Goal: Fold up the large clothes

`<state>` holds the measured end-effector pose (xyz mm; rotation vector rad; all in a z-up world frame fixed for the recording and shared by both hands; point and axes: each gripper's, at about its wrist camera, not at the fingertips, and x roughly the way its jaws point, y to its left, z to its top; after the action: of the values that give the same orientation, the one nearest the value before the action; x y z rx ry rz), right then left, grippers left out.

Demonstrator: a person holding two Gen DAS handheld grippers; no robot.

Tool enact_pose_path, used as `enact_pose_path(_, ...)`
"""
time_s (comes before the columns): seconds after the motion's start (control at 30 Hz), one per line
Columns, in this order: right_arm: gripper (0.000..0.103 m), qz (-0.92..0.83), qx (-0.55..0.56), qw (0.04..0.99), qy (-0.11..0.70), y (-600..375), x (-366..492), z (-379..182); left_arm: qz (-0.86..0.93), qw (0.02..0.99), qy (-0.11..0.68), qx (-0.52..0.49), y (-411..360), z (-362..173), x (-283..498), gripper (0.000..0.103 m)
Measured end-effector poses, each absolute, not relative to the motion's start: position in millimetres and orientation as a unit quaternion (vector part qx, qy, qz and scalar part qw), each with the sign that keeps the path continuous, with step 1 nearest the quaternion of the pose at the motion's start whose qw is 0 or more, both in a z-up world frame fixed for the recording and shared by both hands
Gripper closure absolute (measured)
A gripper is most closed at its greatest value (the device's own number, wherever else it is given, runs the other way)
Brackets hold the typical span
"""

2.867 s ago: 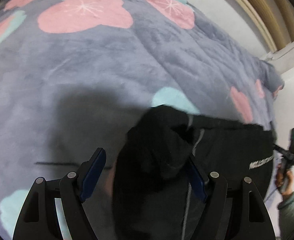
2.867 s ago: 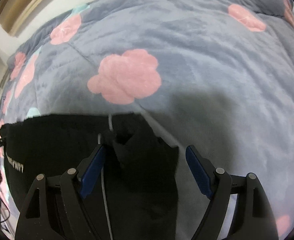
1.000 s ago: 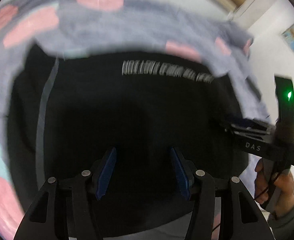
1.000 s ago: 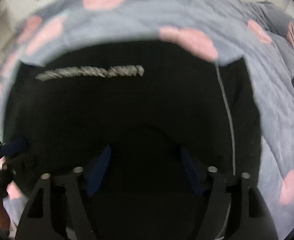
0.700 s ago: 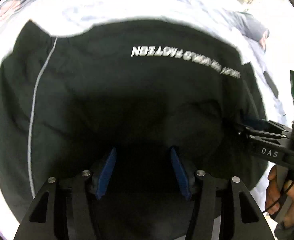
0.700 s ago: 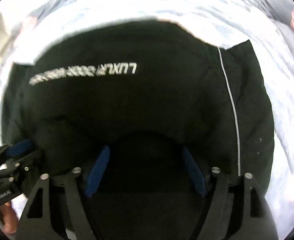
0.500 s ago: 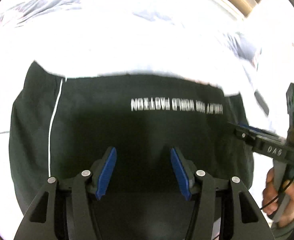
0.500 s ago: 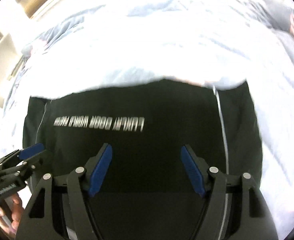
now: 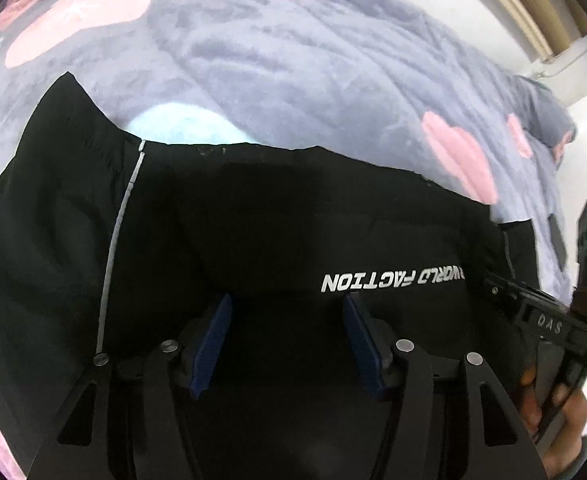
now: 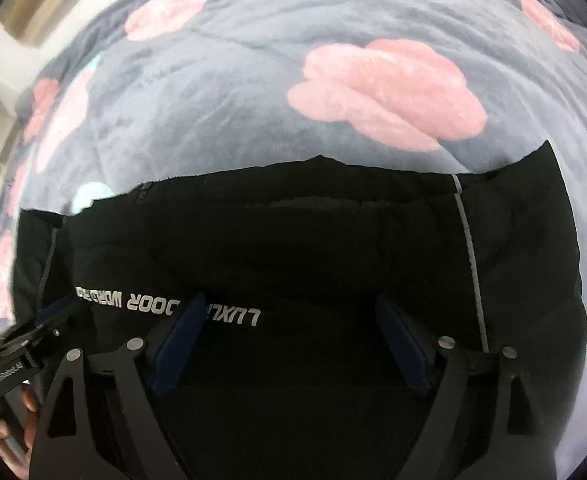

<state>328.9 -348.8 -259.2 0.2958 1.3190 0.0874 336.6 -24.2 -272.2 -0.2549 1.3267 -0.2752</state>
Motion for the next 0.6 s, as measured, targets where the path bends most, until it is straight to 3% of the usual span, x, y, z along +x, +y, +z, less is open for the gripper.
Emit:
enact_pose_path(0.13, 0.015, 0.047, 0.182, 0.783, 0.593, -377.6, 306.7, -235.2, -0.141, 0.781, 0.595, -0.129, 3.7, -246.0, 314.8, 0.042)
enact_pose_path(0.3, 0.015, 0.019, 0.159, 0.798, 0.581, -410.7, 255.4, -215.4, -0.104, 0.804, 0.573, -0.124, 56.2, -222.2, 283.9, 0.042)
enact_pose_path(0.6, 0.015, -0.038, 0.173, 0.783, 0.596, -464.7, 198.6, -211.6, -0.062, 0.792, 0.572, -0.203, 130.3, -222.4, 247.3, 0.041)
